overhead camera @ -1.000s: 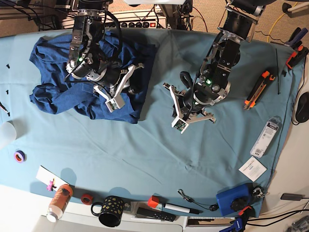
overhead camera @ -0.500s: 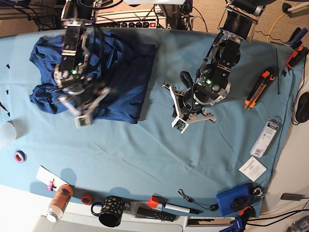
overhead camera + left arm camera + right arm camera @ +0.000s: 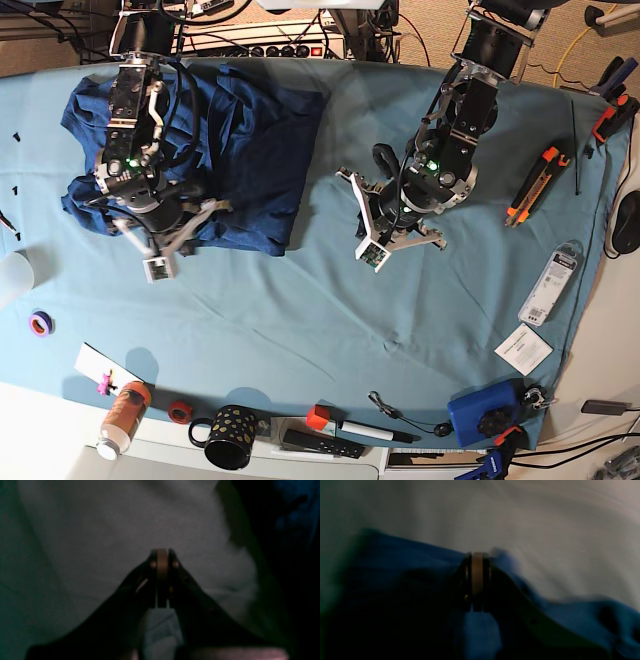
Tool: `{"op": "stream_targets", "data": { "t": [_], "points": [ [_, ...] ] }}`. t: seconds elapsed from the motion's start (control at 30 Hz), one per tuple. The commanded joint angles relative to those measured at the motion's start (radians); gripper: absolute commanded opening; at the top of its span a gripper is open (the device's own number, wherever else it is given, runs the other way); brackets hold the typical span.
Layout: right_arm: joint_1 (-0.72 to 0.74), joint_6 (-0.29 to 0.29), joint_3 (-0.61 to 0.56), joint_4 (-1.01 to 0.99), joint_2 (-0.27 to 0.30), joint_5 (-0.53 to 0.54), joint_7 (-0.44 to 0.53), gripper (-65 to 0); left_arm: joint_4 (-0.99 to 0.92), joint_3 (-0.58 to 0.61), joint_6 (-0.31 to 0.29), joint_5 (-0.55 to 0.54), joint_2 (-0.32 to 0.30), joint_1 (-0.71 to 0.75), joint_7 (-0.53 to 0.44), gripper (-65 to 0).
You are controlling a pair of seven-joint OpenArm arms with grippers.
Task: Layout the t-shirt on the table in an organized manner, then fold the t-shirt properly
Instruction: 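Press the right gripper onto the folded shirt and smooth the stack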
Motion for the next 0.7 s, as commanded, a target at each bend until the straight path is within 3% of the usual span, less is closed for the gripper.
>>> {"op": "stream_targets", "data": {
  "t": [0.0, 0.13, 0.3, 0.47, 0.67],
  "points": [
    [0.014, 0.026, 0.003, 0.018, -0.003, 0.038, 0.018, -65.0, 0.017, -0.003, -0.003, -0.010, 0.000, -0.018, -0.023, -65.0],
    [-0.008, 0.070, 0.002, 0.018, -0.042, 0.138, -0.041, -65.0, 0.017, -0.003, -0.003, -0.009, 0.000, -0.018, -0.023, -65.0],
    [-0.088, 0.069, 0.002, 0.018, -0.066, 0.126, -0.071, -65.0, 0.017, -0.003, -0.003, -0.009, 0.000, -0.018, -0.023, -65.0],
    [-0.144, 0.066, 0.003, 0.018, -0.065, 0.033, -0.072, -65.0, 0.017, -0.003, -0.003, -0.010, 0.000, -0.018, -0.031, -65.0],
    [-0.145, 0.016, 0.003, 0.018, -0.065, -0.046, -0.053, -65.0, 0.017, -0.003, -0.003, -0.010, 0.000, -0.018, -0.031, -65.0]
  ]
}}
